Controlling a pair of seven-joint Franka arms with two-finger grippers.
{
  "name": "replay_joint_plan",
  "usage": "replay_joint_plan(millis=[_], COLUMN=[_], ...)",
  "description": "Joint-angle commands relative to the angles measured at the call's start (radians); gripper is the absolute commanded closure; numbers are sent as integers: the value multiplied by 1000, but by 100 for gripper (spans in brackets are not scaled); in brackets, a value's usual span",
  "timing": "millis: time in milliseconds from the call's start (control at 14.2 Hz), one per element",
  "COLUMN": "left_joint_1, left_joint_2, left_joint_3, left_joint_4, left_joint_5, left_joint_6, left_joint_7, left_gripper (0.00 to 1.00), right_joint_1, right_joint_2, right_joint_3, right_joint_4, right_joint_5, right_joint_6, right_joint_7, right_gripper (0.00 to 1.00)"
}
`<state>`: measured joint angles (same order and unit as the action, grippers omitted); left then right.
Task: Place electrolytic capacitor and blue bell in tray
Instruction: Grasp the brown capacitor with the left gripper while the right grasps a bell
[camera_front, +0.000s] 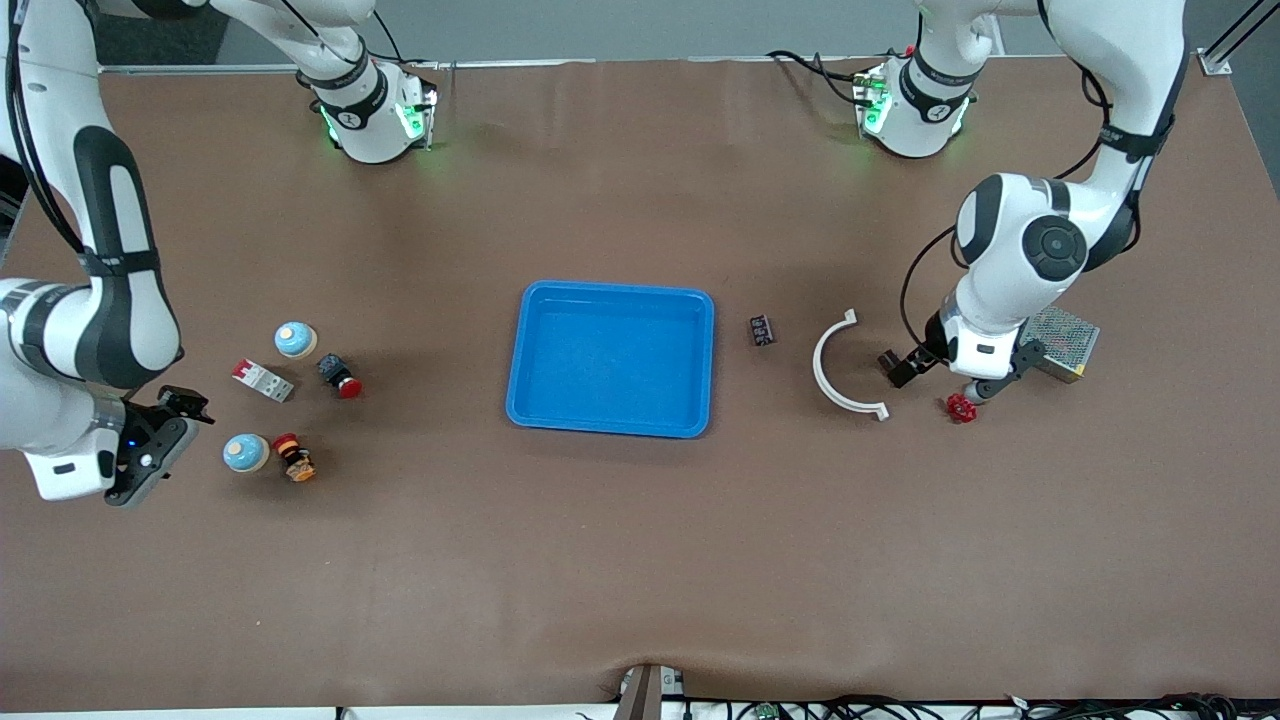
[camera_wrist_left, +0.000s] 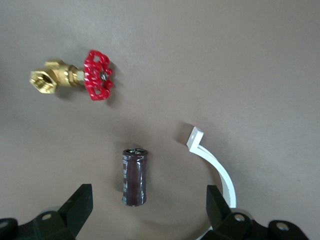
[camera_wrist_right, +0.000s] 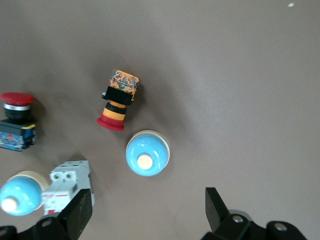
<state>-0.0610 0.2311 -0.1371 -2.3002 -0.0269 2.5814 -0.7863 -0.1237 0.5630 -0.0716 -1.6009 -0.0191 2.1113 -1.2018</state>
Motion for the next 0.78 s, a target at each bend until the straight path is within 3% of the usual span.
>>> replay_joint_plan(millis=[0,706], left_joint_1=[-23,-13], left_joint_2=[60,116], left_joint_3=[-3,2], left_joint_4=[-8,-30], left_joint_5=[-7,33], left_joint_6=[71,111], left_joint_7=[-53,-63], left_gripper=[0,0], right_joint_1=[-10,-67], right_joint_2=[40,140], right_joint_3=[6,10], right_joint_4=[24,-27], right_joint_5=[16,44], right_joint_6=[16,167], right_joint_7=[-41,-162], right_gripper=[0,0])
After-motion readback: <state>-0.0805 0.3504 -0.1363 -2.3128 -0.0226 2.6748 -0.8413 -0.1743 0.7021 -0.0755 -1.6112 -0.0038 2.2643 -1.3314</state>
